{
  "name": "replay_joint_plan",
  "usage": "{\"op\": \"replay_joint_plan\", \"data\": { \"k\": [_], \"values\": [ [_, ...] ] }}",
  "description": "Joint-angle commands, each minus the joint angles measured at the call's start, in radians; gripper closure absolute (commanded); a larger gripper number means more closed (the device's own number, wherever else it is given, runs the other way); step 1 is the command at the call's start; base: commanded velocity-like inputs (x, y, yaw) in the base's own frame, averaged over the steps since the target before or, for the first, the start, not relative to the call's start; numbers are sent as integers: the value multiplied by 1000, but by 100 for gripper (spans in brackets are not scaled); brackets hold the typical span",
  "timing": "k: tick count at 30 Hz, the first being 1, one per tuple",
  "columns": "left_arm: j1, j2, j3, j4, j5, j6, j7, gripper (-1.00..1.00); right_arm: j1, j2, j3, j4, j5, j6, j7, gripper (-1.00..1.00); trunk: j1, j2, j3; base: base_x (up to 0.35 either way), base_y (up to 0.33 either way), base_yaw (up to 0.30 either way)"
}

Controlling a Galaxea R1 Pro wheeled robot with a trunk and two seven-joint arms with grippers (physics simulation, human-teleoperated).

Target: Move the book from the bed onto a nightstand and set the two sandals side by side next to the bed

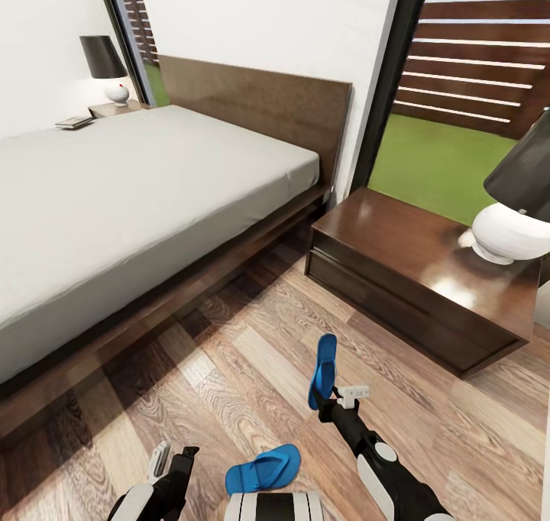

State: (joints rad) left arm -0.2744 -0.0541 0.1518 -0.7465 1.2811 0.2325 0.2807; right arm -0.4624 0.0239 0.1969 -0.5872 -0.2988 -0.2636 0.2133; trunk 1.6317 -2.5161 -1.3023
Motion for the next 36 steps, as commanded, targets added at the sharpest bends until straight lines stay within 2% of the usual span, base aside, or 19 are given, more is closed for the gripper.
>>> {"op": "replay_joint_plan", "data": {
  "k": [1,15,18,22,25,27,28,30,31,32,33,35,36],
  "values": [
    [0,-1,5,-2,7,5,6,-100,0,0,2,1,-11,-3,4,100,0,0,-1,0,0,0],
    [0,-3,1,-3,6,5,3,-100,0,0,3,1,-10,-3,4,100,0,0,-1,0,0,0],
    [0,-3,-16,-4,4,5,4,-100,0,0,3,1,-10,-3,4,100,0,0,-1,0,0,0],
    [0,2,-68,-4,-10,3,3,-100,0,0,3,1,-10,-3,4,100,0,0,-1,0,0,0],
    [0,22,-99,-5,-80,3,0,-100,0,0,3,2,-8,-3,4,100,0,0,-1,0,0,0],
    [0,35,-119,-5,-169,3,-27,-100,0,0,3,3,-7,-3,4,100,0,0,-1,0,0,0],
    [0,36,-123,-5,-195,2,-39,-100,0,0,3,3,-7,-3,4,100,0,0,-1,0,0,0],
    [0,41,-135,-5,-311,1,-105,-100,0,0,3,3,-7,-3,4,100,0,0,-1,0,0,0],
    [0,44,-138,-4,-400,0,-161,-100,0,0,3,4,-7,-3,4,100,0,0,-1,0,0,0],
    [0,45,-139,-3,-455,-1,-198,-100,-1,0,3,4,-6,-3,4,100,0,0,-1,0,0,0],
    [0,47,-140,-3,-481,-1,-214,-100,0,0,3,4,-6,-3,4,100,0,0,-1,0,0,0],
    [0,65,-140,-2,-573,-4,-265,-100,0,0,3,4,-6,-3,3,100,0,0,-1,0,0,0],
    [0,78,-139,-3,-591,-4,-274,-100,0,0,3,4,-7,-3,3,100,0,0,-1,0,0,0]
  ]
}}
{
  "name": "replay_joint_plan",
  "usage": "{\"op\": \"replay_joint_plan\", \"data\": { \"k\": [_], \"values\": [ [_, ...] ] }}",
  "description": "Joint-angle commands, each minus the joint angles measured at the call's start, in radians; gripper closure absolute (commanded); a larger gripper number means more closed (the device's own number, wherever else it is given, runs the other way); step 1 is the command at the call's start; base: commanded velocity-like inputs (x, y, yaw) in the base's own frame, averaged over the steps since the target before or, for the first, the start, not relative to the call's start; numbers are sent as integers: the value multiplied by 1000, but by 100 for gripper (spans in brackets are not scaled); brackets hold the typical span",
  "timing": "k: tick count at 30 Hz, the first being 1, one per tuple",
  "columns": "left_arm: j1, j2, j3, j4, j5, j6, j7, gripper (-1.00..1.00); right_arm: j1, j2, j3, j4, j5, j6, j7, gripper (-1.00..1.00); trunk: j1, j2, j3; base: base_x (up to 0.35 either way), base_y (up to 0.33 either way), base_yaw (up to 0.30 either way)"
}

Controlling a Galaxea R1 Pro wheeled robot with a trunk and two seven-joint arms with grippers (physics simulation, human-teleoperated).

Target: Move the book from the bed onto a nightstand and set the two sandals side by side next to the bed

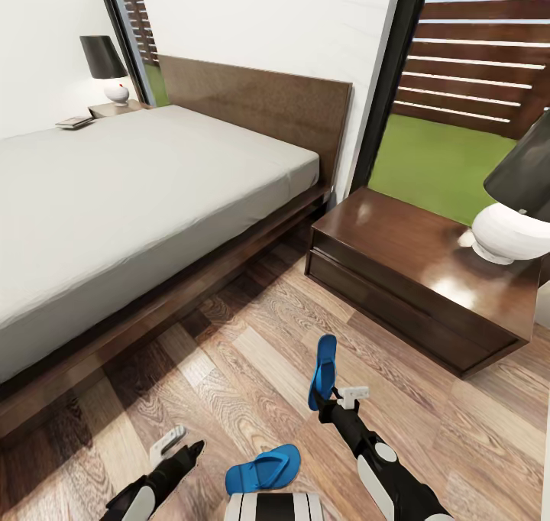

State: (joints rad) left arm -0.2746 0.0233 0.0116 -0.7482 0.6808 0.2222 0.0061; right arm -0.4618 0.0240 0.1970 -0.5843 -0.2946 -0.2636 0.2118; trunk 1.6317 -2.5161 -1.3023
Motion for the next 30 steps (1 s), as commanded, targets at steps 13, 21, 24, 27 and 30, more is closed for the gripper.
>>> {"op": "replay_joint_plan", "data": {
  "k": [13,21,24,27,30],
  "values": [
    [-1,46,-15,-4,-90,-36,-138,-100,-1,-1,-1,122,-14,15,-3,100,0,0,-1,0,0,0],
    [1,47,-21,8,-340,-116,-256,-100,0,-3,-1,168,-13,11,0,100,0,0,-1,0,0,0],
    [2,50,-21,9,-357,-119,-264,-100,0,-5,-2,170,-14,10,2,100,0,0,-1,0,0,0],
    [3,56,-21,9,-365,-120,-269,-100,0,-9,-2,171,-15,9,5,100,0,0,-1,0,0,0],
    [3,64,-21,10,-369,-121,-270,-100,0,-12,-3,173,-14,8,5,100,0,0,-1,0,0,0]
  ]
}}
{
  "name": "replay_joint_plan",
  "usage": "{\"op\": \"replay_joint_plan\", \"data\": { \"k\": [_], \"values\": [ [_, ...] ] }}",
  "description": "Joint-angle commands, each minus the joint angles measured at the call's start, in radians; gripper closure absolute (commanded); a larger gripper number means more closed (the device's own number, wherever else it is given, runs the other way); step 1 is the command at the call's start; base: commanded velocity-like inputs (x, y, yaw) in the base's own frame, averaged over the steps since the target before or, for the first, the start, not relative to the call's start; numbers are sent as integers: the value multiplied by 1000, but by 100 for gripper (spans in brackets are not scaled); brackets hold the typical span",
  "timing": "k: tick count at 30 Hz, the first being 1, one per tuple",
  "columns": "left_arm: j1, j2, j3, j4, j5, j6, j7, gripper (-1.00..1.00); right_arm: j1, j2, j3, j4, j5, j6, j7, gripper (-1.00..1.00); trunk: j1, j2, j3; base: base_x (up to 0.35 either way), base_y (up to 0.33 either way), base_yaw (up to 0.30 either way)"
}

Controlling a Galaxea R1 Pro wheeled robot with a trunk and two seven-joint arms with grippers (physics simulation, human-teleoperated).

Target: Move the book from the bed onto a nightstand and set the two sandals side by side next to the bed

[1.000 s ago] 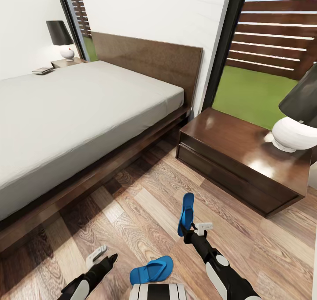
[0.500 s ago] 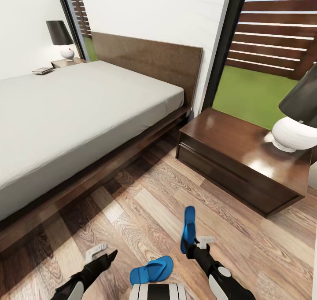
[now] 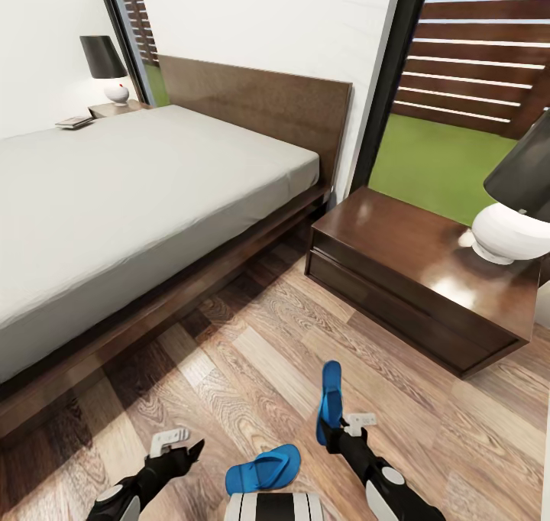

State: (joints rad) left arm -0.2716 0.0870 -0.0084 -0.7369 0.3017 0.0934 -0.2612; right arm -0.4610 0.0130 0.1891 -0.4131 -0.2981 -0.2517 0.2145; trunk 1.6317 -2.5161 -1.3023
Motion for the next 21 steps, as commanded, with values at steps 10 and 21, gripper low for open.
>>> {"op": "replay_joint_plan", "data": {
  "k": [10,21],
  "values": [
    [0,13,-1,-1,11,8,-3,-100,-1,-1,6,5,-10,-6,-4,100,0,0,-1,0,2,-45],
    [0,13,0,-1,11,8,-4,-100,-1,-1,5,5,-10,-6,-3,100,0,0,-1,0,206,-17]
  ]
}}
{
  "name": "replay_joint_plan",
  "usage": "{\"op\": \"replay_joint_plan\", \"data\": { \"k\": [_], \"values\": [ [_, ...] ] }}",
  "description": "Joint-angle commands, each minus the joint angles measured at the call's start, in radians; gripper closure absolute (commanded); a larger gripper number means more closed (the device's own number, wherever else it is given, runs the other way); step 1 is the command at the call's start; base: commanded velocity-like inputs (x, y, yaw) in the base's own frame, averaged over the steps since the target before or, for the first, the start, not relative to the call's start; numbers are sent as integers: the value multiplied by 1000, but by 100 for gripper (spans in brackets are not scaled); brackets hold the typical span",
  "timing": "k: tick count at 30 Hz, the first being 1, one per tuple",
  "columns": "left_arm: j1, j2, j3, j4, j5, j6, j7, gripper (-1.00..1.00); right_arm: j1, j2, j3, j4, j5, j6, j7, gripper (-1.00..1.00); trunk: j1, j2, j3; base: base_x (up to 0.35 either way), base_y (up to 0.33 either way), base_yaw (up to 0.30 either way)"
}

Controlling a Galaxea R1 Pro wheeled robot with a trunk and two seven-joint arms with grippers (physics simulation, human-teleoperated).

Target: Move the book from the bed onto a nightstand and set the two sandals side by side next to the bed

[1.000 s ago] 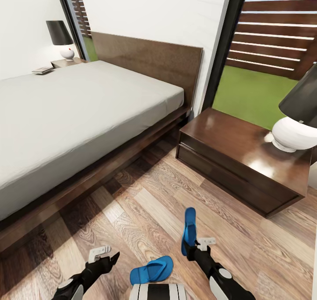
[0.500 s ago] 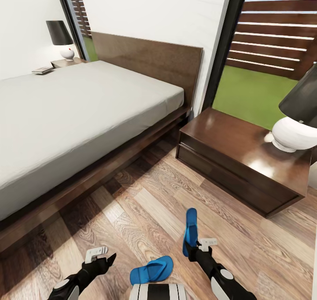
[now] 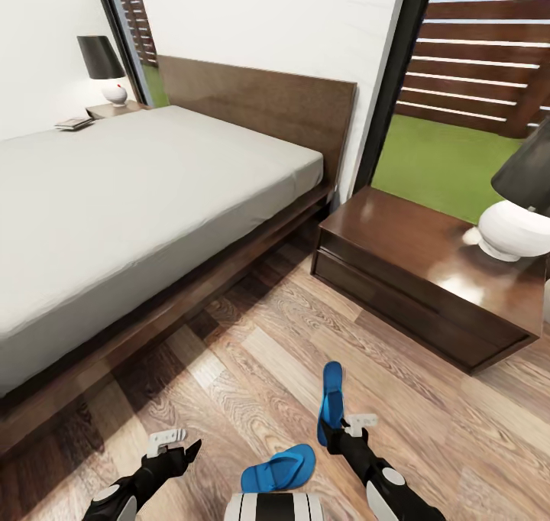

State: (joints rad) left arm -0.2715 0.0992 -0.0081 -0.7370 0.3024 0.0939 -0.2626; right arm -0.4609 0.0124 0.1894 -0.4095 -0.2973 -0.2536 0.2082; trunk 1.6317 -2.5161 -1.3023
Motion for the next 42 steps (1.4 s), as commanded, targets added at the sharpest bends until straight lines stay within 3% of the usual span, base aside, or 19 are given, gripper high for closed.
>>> {"op": "replay_joint_plan", "data": {
  "k": [1,6,19,35,42],
  "values": [
    [0,0,-1,-1,10,7,-3,-100,-1,0,5,1,-11,-4,3,100,0,0,-1,0,277,-1],
    [0,0,-1,-2,10,7,-3,-100,-1,-1,5,1,-11,-4,3,100,0,0,-1,0,205,-37],
    [0,0,0,-2,10,7,-3,-100,-1,0,5,0,-11,-4,6,100,0,0,-1,0,7,-258],
    [0,2,2,-2,10,7,-3,-100,-1,0,5,0,-11,-4,5,100,0,0,-1,-145,1,-16],
    [0,29,2,-4,16,8,-4,-100,-1,-1,5,0,-11,-4,6,100,0,0,-1,-4,214,-44]
  ]
}}
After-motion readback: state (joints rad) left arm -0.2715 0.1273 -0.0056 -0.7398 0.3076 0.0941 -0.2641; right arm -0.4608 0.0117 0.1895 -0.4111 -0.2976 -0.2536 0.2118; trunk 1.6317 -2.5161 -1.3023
